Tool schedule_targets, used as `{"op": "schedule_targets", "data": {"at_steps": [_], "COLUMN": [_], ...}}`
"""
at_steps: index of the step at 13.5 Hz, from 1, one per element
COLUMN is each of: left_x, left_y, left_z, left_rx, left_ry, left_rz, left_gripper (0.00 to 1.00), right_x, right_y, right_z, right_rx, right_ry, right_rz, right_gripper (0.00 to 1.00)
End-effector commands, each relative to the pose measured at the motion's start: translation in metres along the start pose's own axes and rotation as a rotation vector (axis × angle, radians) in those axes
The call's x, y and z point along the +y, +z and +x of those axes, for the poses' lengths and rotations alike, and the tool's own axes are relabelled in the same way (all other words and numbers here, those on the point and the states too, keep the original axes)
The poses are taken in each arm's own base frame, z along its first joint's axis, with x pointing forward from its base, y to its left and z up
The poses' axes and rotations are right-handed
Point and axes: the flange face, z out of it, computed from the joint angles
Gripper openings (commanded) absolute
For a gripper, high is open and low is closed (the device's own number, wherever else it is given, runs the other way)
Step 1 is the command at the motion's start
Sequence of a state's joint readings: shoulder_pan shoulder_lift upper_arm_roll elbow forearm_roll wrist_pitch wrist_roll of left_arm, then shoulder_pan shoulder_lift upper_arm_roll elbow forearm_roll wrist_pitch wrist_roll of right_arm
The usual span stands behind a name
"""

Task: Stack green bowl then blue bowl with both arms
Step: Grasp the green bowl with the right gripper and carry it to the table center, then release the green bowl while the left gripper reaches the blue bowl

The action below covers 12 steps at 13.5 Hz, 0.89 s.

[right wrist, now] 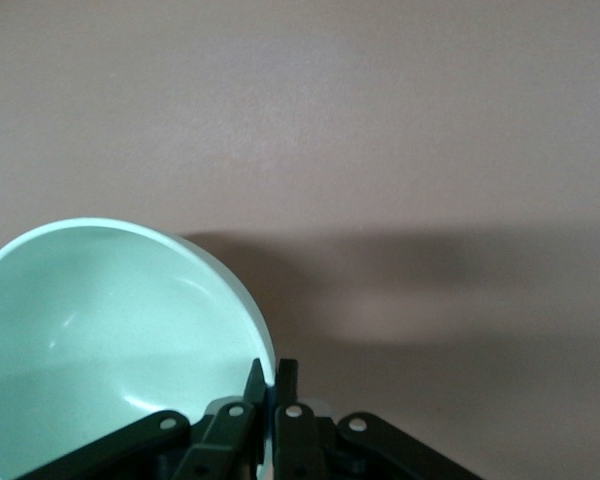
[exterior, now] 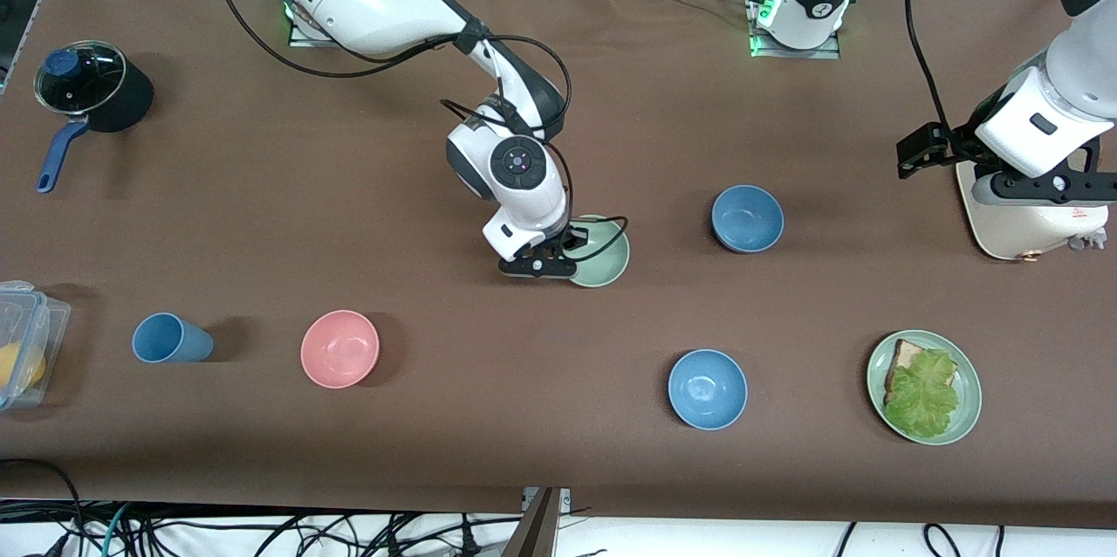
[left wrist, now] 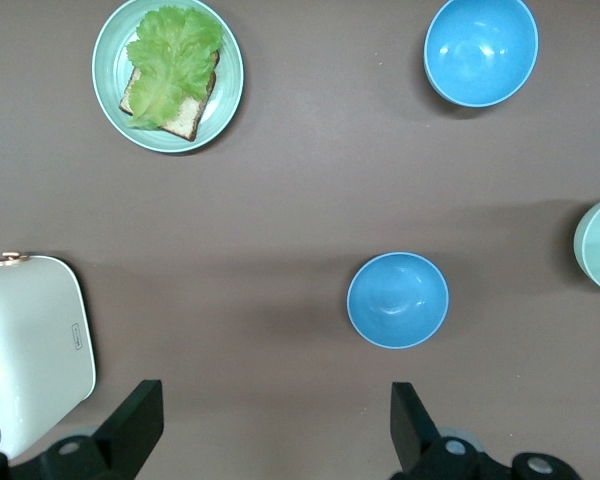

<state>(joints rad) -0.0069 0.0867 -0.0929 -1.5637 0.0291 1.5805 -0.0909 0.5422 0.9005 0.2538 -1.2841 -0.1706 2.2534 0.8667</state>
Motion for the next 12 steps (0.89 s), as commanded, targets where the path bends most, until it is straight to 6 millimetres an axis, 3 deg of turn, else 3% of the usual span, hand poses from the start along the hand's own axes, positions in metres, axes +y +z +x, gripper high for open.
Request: {"op": "schedule_targets", "data": {"at_steps": [1, 2, 3, 4, 6, 7, 9, 11, 12], "left_x": [0.002, 0.002, 0.004, 0.006, 0.006, 0.007, 0.010, 0.018, 0.019], "left_y": [-0.006, -0.005, -0.006, -0.005, -0.004, -0.001, 0.019, 0.067, 0.094], "left_z": [0.002, 0.002, 0.001, 0.001, 0.001, 0.000, -0.003, 0.008, 0.017], "left_rx": [-0.008, -0.009, -0.008, -0.009, -0.017, -0.030, -0.129, -0.262, -0.303], "left_ry": [0.006, 0.008, 0.009, 0.009, 0.014, 0.015, 0.023, 0.041, 0.041], "left_rz": [-0.030, -0.031, -0.031, -0.030, -0.043, -0.054, -0.047, -0.041, -0.041], "left_gripper": [1.00, 1.00, 1.00, 1.00, 1.00, 1.00, 1.00, 1.00, 1.00], "right_x": [-0.007, -0.007, -0.004, -0.003, 0.000, 0.004, 0.023, 0.061, 0.085], "right_y": [0.013, 0.013, 0.013, 0.013, 0.003, -0.010, -0.045, -0.086, -0.116], "right_z": [0.000, 0.000, 0.003, 0.004, 0.010, 0.016, 0.036, 0.065, 0.081], "right_rx": [0.036, 0.036, 0.034, 0.035, 0.041, 0.045, 0.046, 0.042, 0.042], "right_ry": [-0.009, -0.010, -0.003, -0.003, 0.000, 0.007, 0.036, 0.068, 0.086], "right_rz": [-0.018, -0.018, -0.017, -0.017, -0.015, -0.015, -0.036, -0.063, -0.063], "right_gripper": [0.00, 0.01, 0.19, 0.54, 0.89, 0.99, 0.99, 0.99, 0.99]}}
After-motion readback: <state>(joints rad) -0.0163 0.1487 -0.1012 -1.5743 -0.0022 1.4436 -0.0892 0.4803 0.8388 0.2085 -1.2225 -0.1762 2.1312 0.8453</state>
